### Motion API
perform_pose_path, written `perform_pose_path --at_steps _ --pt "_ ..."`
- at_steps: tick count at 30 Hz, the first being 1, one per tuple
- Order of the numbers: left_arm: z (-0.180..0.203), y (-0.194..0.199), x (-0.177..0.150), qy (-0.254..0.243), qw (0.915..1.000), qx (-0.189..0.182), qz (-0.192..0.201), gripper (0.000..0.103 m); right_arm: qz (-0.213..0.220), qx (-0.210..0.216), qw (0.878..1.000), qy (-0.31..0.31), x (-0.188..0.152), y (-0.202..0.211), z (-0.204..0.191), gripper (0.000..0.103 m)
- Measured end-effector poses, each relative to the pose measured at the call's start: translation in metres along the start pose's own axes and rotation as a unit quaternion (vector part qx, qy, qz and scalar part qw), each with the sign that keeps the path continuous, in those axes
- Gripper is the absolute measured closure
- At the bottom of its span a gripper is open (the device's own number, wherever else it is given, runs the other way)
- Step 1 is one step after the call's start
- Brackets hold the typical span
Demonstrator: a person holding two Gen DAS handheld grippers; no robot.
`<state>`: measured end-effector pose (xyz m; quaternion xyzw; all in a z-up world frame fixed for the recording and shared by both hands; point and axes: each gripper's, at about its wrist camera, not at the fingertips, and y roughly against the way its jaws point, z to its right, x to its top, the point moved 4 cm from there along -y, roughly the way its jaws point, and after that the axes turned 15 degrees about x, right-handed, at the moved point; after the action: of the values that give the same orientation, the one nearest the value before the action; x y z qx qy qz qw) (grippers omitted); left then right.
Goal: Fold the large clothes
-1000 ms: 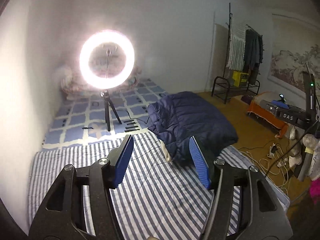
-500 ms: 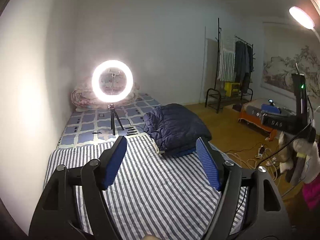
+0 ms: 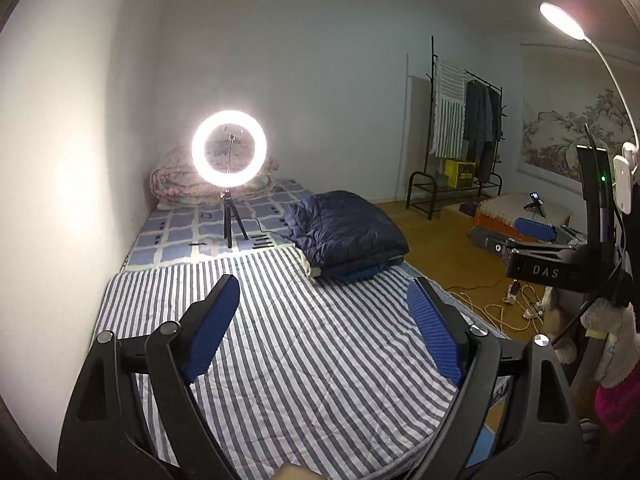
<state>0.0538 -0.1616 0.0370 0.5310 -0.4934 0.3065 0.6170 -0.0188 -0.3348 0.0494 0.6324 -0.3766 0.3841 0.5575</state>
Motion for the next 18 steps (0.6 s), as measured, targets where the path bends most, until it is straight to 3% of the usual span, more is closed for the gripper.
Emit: perform_pose_path --at_steps 11,18 --pt "0.001 -0.032 -0.047 0.002 0.9992 0.004 -0.039 0.005 -0.018 -0.025 0.999 -0.039 -0.056 -0.037 0.016 0.0" --pt "0.0 -0.045 -0.058 -0.008 0.9987 0.033 -0.038 0.0 -0.034 -0.037 0.996 -0.067 -0.078 -0.057 0.03 0.0"
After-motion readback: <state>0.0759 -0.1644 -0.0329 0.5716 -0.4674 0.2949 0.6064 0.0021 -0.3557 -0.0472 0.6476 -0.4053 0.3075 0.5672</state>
